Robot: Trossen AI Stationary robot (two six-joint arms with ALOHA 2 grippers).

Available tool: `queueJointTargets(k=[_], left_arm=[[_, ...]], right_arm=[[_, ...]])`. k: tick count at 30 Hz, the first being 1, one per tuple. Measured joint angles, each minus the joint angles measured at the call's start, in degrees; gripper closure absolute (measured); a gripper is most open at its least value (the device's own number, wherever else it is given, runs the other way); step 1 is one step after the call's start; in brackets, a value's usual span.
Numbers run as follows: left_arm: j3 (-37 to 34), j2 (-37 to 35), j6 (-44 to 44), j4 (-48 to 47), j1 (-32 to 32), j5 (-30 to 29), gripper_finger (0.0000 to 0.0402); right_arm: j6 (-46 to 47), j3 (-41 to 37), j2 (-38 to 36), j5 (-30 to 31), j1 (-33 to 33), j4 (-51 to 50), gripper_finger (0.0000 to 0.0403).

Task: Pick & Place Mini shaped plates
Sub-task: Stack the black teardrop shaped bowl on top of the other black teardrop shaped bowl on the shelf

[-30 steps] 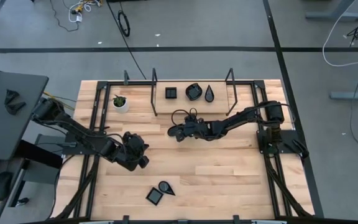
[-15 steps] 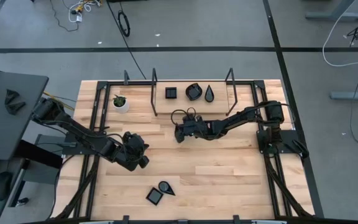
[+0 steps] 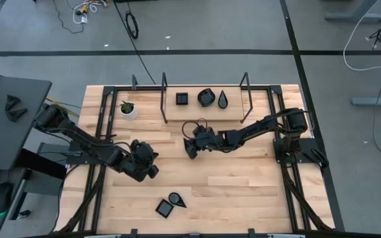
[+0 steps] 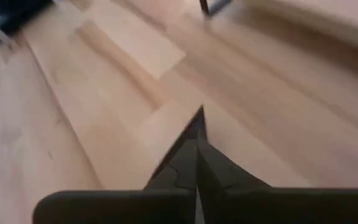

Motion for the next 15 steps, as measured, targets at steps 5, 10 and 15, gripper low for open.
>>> queueJointTargets(k=[5,10,15], left_arm=[[0.0,0.0,0.0,-0.1,0.0,0.0,0.0385],[0.0,0.0,0.0,-0.1,0.0,-0.5,0.0385],[0.0,0.0,0.0,-0.1,0.0,-0.5,0.0385]], right_arm=[[2.1,-0.1,0.0,-2.8,-0.2,-5.4,0.0381],[0.5,-0.1,0.0,-3.5,0.0,-5.6,0.0320],[-3.3,-0.1,0.0,1.0,0.4,-5.4,0.0251]])
